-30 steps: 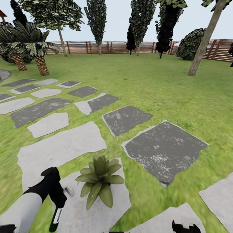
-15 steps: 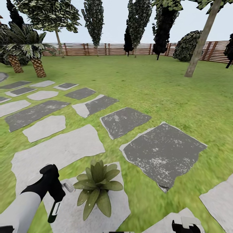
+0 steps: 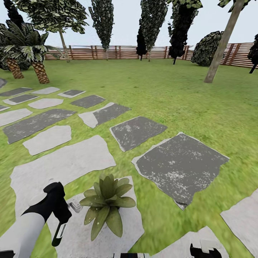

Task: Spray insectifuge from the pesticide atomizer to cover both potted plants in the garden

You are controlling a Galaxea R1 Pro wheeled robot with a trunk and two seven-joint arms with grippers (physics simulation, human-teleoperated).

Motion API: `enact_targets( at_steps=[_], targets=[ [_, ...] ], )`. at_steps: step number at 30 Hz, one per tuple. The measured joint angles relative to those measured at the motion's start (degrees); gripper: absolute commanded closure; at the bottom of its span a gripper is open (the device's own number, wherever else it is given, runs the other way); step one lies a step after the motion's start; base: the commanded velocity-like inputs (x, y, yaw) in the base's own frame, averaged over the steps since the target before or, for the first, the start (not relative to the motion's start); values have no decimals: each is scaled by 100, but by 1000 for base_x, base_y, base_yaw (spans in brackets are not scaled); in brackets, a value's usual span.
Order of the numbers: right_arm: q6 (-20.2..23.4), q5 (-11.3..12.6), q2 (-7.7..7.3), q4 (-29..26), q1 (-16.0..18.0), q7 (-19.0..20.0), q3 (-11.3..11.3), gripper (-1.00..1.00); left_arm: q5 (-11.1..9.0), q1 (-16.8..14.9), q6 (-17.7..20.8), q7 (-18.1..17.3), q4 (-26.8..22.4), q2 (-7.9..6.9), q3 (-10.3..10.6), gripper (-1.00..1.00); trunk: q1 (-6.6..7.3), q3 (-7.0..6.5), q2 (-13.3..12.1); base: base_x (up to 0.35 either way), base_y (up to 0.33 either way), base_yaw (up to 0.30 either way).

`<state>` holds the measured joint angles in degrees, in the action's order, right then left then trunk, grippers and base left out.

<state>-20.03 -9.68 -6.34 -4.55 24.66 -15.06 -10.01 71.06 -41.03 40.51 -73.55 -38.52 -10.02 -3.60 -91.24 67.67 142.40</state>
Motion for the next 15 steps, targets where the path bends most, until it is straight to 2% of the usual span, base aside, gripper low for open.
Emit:
enact_targets(
  at_steps=[4,9,15],
  targets=[
    [0,0,0,-7,0,0,0,-100,2,15,2,255,34,-56,-7,100,-50,117,84,0,0,0],
    [0,-7,-13,1,0,18,0,-100,-32,43,6,344,93,-119,-7,100,-63,251,91,0,0,0],
    [0,-12,-26,2,0,26,6,-100,-75,137,6,345,37,-80,-24,100,-62,254,91,0,0,0]
  ],
)
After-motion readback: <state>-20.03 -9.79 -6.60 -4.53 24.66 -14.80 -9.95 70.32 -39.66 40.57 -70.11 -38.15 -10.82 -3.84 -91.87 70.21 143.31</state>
